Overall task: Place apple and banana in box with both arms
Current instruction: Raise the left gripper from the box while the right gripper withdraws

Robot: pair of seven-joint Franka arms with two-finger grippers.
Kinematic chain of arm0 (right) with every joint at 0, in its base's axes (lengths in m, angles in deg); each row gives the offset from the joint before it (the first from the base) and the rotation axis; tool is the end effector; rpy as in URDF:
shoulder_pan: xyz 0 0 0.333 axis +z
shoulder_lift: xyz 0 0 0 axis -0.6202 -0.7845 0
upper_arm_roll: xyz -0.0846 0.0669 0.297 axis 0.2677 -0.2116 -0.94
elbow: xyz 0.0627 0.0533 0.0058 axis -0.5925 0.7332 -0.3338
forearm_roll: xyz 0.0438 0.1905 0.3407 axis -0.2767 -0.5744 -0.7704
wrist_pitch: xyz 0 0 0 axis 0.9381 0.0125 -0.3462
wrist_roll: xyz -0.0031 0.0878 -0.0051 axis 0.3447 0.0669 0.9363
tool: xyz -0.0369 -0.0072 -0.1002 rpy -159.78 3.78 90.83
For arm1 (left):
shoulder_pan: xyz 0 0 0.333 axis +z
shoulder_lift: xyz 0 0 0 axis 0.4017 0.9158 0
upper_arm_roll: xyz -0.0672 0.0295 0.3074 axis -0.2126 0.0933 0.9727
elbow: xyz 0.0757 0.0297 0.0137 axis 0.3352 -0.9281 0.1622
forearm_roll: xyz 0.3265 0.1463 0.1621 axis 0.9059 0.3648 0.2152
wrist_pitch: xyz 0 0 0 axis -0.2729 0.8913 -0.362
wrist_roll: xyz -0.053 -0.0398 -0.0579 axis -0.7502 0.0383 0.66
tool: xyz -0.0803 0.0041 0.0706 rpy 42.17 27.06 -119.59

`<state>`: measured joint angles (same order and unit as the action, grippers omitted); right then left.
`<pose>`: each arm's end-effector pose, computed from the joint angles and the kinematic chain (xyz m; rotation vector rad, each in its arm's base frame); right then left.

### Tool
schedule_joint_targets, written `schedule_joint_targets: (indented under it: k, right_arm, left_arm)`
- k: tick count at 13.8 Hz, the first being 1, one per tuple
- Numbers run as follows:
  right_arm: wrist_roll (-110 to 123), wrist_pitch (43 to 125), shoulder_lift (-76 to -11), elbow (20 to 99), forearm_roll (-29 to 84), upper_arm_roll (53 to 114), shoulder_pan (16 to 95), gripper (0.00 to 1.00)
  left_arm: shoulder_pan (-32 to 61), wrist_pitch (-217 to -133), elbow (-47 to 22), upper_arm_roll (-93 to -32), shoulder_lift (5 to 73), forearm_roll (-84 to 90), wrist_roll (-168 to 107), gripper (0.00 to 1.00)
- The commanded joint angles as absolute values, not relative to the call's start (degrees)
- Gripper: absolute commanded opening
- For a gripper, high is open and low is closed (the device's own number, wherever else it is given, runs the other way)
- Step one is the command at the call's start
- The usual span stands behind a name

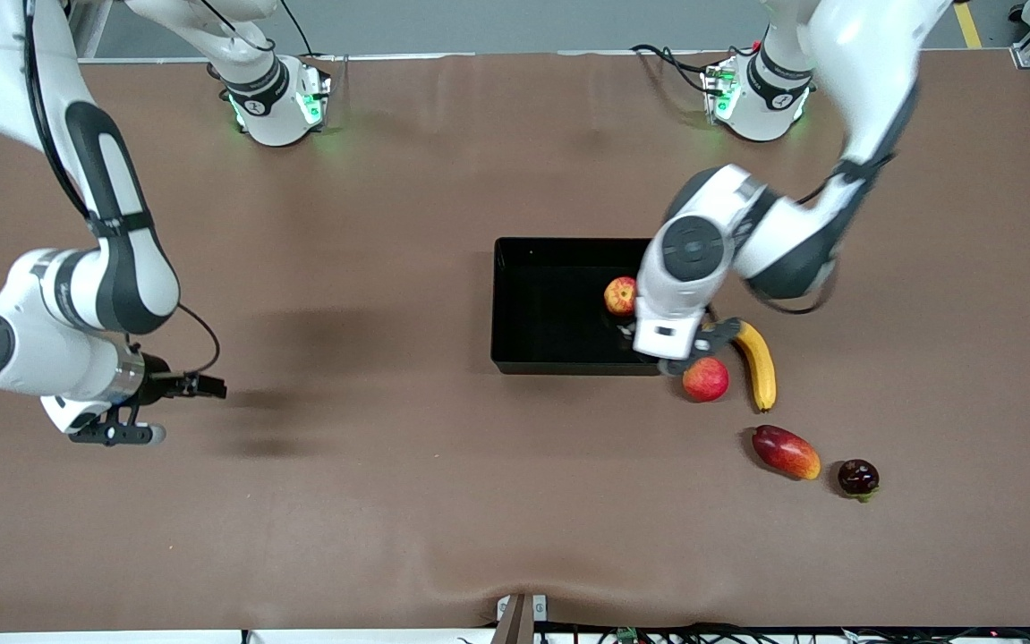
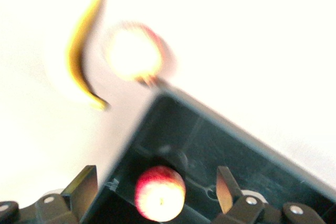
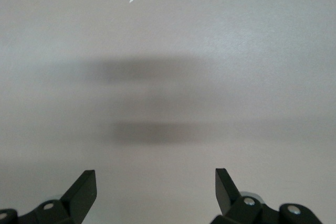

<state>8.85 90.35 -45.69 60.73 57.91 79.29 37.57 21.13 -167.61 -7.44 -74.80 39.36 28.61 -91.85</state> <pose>0.6503 -0.0167 0.3099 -3.0478 -0.0540 0.1050 0.5758 -0.3046 0.3687 -2.9146 -0.7855 0.0785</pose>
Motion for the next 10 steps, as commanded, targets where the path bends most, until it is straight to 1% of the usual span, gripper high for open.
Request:
schedule_joint_targets:
  k: [1, 4, 5, 6, 8, 10]
  right_arm:
    - [17.05, 87.80, -36.32, 67.47, 57.87, 78.98, 36.49, 1.00]
    - [19.79, 82.78, -32.45, 66.77, 57.87, 79.16, 36.48, 1.00]
    - [19.88, 81.03, -31.56, 65.37, 57.87, 79.07, 36.92, 1.00]
    - [19.88, 77.71, -30.95, 63.27, 57.96, 78.98, 37.36, 1.00]
    - [19.88, 67.88, -30.76, 55.91, 58.05, 78.98, 38.33, 1.00]
    - [19.27, 61.96, -30.68, 50.88, 58.57, 78.98, 38.94, 1.00]
  left_arm:
    - [27.18, -162.41, -4.49, -75.19, 37.25, 28.55, -81.36, 1.00]
    - [35.00, -162.14, -7.29, -75.10, 37.59, 28.28, -71.32, 1.00]
    - [36.50, -162.75, -8.61, -75.01, 38.11, 28.89, -70.77, 1.00]
    - [38.00, -165.10, -10.89, -75.01, 38.90, 28.98, -70.77, 1.00]
    - [41.25, -175.53, -18.25, -75.01, 39.35, 28.90, -71.47, 1.00]
    - [43.45, -184.86, -23.72, -74.92, 40.40, 28.90, -71.74, 1.00]
